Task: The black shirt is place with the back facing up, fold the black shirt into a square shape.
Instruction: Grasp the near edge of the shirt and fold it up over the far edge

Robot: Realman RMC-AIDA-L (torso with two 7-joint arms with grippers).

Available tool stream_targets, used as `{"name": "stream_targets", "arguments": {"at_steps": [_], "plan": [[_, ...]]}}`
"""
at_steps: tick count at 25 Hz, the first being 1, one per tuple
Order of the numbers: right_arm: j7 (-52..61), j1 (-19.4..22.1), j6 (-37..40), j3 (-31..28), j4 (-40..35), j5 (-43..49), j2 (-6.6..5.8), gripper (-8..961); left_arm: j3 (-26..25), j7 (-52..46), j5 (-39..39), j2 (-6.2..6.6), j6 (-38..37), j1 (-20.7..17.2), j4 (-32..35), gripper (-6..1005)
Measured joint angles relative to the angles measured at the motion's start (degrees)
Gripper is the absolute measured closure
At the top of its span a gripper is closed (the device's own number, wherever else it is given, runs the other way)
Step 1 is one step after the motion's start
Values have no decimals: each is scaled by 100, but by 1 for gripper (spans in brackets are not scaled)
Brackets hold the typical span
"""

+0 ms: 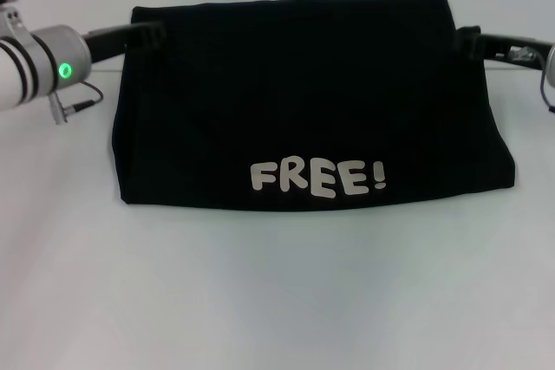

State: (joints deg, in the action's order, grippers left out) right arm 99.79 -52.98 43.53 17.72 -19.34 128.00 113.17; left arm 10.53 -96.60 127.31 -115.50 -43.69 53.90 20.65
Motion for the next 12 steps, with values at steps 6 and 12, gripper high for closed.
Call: {"name": "stream_targets", "arguments": {"at_steps": [6,12], "plan": [[0,13,-669,-31,309,-6,157,807,1,272,-30,-242,671,-20,-116,875],[-52,116,-850,-24,312,-134,274,794,7,673,-35,-384,1103,-44,-265,870]]}}
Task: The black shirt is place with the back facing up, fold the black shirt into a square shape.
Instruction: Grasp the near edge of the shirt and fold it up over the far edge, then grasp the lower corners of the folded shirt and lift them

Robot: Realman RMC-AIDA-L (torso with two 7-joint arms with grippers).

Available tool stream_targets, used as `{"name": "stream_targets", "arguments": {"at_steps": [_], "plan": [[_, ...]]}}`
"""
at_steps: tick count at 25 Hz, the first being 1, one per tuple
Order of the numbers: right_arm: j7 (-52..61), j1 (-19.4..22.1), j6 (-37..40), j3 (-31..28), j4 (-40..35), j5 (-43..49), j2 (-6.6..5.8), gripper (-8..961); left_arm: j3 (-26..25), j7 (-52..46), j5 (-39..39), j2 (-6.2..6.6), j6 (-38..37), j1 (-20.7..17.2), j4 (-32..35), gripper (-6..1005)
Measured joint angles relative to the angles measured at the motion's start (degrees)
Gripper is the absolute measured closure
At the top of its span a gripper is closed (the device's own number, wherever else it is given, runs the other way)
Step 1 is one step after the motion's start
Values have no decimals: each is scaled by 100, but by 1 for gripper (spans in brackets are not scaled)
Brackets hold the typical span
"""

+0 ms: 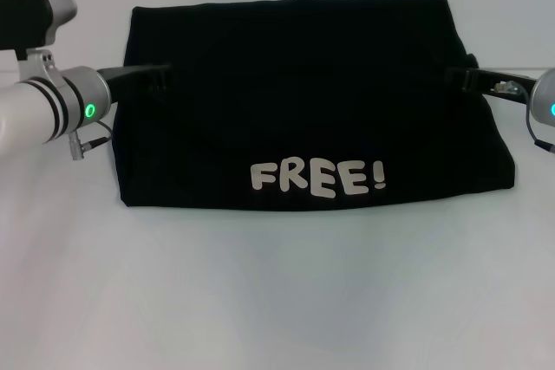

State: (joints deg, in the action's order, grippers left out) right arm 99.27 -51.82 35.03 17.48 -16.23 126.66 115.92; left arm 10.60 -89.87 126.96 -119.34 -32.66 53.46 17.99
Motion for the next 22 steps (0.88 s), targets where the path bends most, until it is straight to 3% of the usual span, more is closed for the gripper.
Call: {"name": "stream_targets", "arguments": {"at_steps": [1,7,11,12,16,17,18,19,22], "plan": [[-14,39,-16,6,-25,-81,8,792,1,6,2,4,7,-4,-18,846],[-130,163,24,11,-121,-327,17,558,2,-19,-2,46,229,-90,10,705],[-243,360,413,23,-337,-635,46,359,-9,-304,-2,92,-1,-252,210,572],[-243,414,588,25,-396,-691,46,309,-3,-480,-1,104,-266,-338,334,530],[-198,688,1404,20,-544,-855,-24,267,-15,-898,-70,119,-1653,-681,802,396],[-188,778,1619,13,-579,-883,-46,256,-15,-898,-70,119,-1653,-681,802,373],[-182,827,1733,9,-599,-889,-54,246,-2,-1033,-233,115,-2524,-957,1032,349],[-173,908,1915,1,-630,-893,-72,235,0,-1055,-276,114,-2715,-1021,1087,325],[-159,1130,2421,-8,-669,-896,-151,216,-4,-1116,-444,117,-3497,-1310,1267,325]]}}
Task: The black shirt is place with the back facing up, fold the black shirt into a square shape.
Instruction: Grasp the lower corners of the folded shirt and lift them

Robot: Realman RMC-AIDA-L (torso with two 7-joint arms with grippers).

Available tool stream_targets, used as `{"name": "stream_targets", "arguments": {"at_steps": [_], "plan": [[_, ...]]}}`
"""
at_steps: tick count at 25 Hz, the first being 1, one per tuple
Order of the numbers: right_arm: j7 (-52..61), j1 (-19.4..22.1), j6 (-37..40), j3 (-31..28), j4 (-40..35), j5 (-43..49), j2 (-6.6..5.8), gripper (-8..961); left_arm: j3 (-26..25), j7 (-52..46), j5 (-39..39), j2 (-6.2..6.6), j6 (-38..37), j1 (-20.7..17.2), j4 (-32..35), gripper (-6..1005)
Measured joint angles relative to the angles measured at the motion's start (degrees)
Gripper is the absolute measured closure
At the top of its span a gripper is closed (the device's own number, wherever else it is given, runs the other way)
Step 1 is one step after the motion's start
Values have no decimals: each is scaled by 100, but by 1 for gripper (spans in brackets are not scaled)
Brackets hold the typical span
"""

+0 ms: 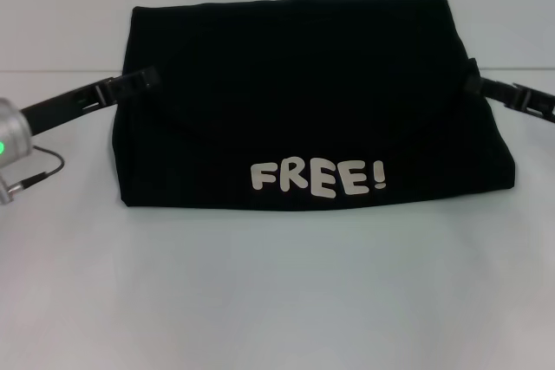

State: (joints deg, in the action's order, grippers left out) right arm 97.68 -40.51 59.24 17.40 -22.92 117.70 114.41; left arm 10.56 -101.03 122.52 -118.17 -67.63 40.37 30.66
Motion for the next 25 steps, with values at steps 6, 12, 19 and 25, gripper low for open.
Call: {"name": "stream_targets", "arguments": {"at_steps": [6,12,19,25], "plan": [[3,283,718,-11,-22,-2,-128,223,19,0,-85,-34,-1048,-478,512,317],[5,341,921,18,-71,-2,-148,212,73,60,205,-47,-1020,-710,594,303],[5,297,913,30,-70,-1,-143,109,231,50,590,-114,-666,-796,562,190],[5,268,1001,45,-69,16,-152,78,478,-85,683,-135,-594,-786,550,108]]}}
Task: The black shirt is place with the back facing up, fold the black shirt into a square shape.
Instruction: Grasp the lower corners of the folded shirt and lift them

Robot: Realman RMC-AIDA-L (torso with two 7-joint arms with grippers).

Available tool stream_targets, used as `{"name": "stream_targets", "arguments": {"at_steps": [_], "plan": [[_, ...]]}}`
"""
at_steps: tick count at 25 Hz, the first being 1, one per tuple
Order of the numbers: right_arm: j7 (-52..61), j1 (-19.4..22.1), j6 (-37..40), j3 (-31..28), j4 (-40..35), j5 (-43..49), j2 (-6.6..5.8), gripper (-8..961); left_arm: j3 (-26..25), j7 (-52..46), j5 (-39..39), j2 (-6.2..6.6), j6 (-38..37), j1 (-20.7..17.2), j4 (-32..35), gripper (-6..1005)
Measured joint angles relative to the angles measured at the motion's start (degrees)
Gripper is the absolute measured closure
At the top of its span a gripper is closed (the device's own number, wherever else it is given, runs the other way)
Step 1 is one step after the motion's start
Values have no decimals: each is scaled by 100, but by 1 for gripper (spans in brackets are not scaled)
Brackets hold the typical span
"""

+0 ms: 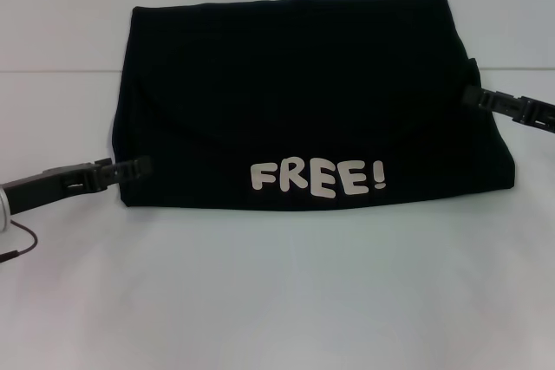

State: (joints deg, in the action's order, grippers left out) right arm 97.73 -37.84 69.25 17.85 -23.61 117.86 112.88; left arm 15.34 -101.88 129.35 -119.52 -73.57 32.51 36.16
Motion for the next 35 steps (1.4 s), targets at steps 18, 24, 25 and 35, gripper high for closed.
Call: {"name": "stream_targets", "arguments": {"at_steps": [18,24,25,35], "plan": [[44,-19,-162,-8,16,-18,58,77,698,-613,407,-61,625,150,-96,93],[44,-26,-194,-1,45,-18,58,78,842,-614,407,-81,694,204,-144,94],[44,-22,-194,0,45,-18,59,78,845,-614,407,-81,686,205,-143,94],[44,29,-201,-16,45,-18,58,79,865,-593,503,-57,831,182,-105,160]]}}
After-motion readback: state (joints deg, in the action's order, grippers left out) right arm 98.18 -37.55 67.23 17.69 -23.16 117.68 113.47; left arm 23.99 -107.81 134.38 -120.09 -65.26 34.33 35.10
